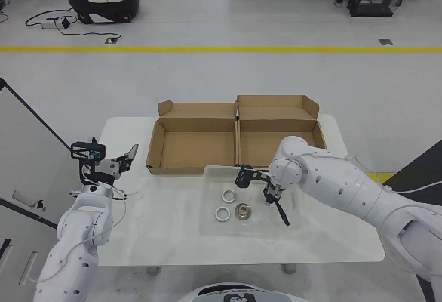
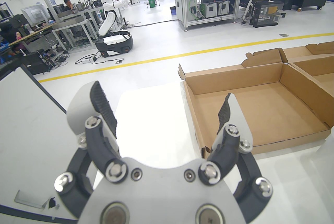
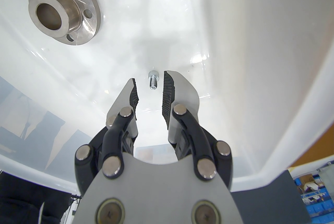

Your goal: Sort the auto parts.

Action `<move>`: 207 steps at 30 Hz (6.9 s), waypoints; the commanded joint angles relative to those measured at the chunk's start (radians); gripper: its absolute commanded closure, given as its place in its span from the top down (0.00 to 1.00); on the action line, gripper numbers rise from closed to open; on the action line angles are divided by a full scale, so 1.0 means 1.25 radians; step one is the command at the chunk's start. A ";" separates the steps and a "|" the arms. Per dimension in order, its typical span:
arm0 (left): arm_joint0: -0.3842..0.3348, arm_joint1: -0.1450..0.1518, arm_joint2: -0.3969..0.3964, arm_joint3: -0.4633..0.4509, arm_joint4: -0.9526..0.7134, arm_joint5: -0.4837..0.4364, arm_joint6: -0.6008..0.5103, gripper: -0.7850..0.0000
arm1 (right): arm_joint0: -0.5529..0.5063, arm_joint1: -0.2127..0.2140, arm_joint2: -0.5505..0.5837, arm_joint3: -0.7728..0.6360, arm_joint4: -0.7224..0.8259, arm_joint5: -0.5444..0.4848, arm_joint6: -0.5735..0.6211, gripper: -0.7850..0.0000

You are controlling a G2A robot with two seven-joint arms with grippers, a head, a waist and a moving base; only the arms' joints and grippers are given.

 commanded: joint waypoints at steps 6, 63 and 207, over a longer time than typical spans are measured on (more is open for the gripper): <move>0.000 0.000 0.000 0.000 0.000 0.000 0.000 1.00 | -0.006 -0.005 0.005 0.008 0.000 -0.008 0.001 0.25; 0.000 0.000 0.000 0.000 0.000 0.000 0.000 1.00 | 0.169 0.162 0.113 -0.152 0.389 -0.178 -0.078 0.00; 0.000 0.000 0.000 0.000 0.000 0.000 0.000 1.00 | -0.217 -0.017 0.587 -0.431 1.062 -0.597 -0.598 0.00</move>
